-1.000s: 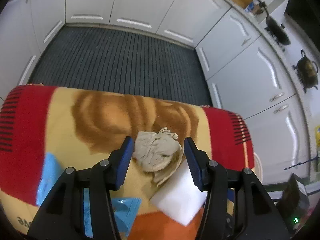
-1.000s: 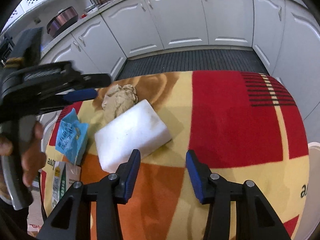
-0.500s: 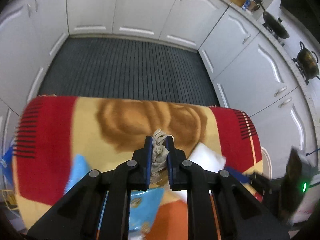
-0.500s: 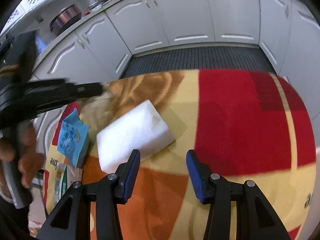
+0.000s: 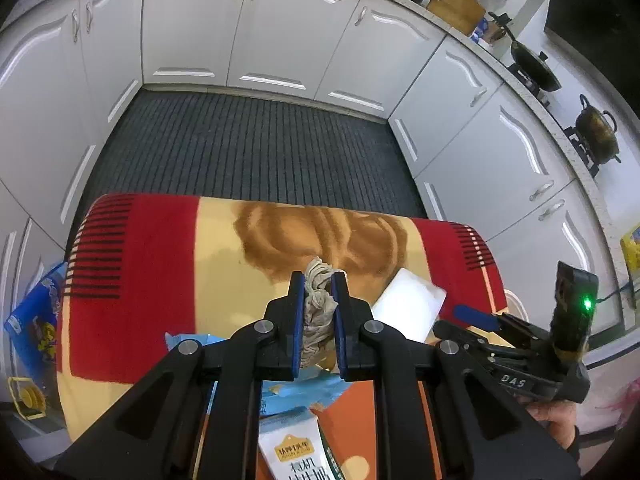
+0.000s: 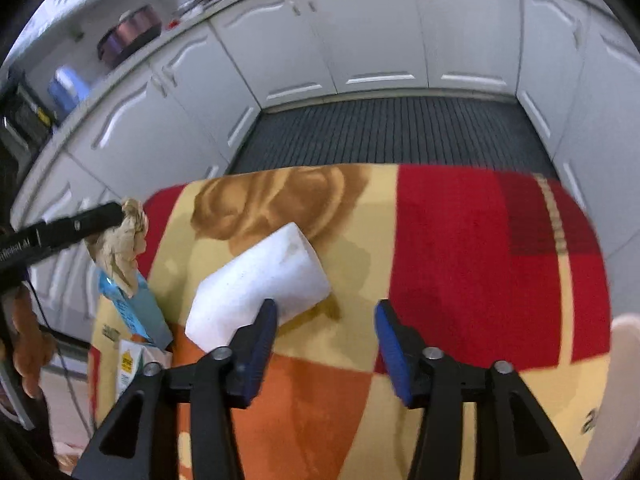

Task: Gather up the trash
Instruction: 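Grasp the crumpled beige tissue with the left gripper while the right gripper grasps the white foam block, then carry tissue and foam block over the bin and open both grippers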

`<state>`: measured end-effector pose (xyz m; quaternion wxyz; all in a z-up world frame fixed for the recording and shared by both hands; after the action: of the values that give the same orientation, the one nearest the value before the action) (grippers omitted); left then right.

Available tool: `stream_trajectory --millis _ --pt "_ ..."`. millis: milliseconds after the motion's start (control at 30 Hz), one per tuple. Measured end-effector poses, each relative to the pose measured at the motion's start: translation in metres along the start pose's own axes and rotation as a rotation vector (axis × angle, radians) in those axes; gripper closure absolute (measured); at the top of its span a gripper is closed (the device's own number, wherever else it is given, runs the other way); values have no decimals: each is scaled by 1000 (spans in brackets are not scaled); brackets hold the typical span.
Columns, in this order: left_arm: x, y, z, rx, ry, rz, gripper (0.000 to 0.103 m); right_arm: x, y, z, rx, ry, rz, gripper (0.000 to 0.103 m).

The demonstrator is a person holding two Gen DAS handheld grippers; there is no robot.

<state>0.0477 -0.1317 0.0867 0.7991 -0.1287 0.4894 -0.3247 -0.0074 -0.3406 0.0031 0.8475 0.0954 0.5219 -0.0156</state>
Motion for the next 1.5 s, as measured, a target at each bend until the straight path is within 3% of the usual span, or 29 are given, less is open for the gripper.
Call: stream_trajectory --millis 33,100,167,267,400,500,600,700,767,833,933,1133,1500 --pt "-2 -1 0 0 -2 -4 93 1 -3 0 21 1 12 34" --pt "-5 -5 3 5 -8 -9 93 -1 -4 -2 35 -8 11 33" --pt "-10 -9 6 13 -15 -16 93 -6 6 0 -21 -32 -1 32" --pt "-15 -19 9 29 -14 -31 93 -8 31 1 -157 -76 -2 21" --pt "-20 -33 14 52 -18 -49 93 -3 62 1 -378 -124 -46 20" --pt "-19 -39 13 67 -16 -52 93 11 74 -5 -507 -96 -55 20" --pt "-16 -38 12 67 -9 -45 93 20 71 -3 -542 -105 -107 17" --pt "-11 -33 8 55 5 -32 93 24 58 3 -454 -90 -98 17" --pt "-9 -31 5 43 8 -29 93 28 47 4 -407 -83 -105 25" --pt "-8 -29 3 36 9 -27 93 27 36 6 -370 -100 -152 55" --pt "-6 -32 -2 36 13 -25 93 12 13 9 -237 -109 -45 67" --pt "5 -49 -16 61 40 -39 93 -28 -12 -8 -149 -159 26 70" --pt "40 -122 -51 145 106 -103 93 -80 -41 -64 -122 -186 -36 70"
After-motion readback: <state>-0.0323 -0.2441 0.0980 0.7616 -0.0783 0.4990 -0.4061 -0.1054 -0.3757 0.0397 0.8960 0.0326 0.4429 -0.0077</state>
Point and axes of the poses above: each gripper's, at about its wrist camera, not at the fingertips, and x roughly the way its jaws point, y to its left, z to its top, the point moved 5 cm from there along x, roughly the way its jaws point, and after that the axes turned 15 degrees about -z, right-handed, at the moved point
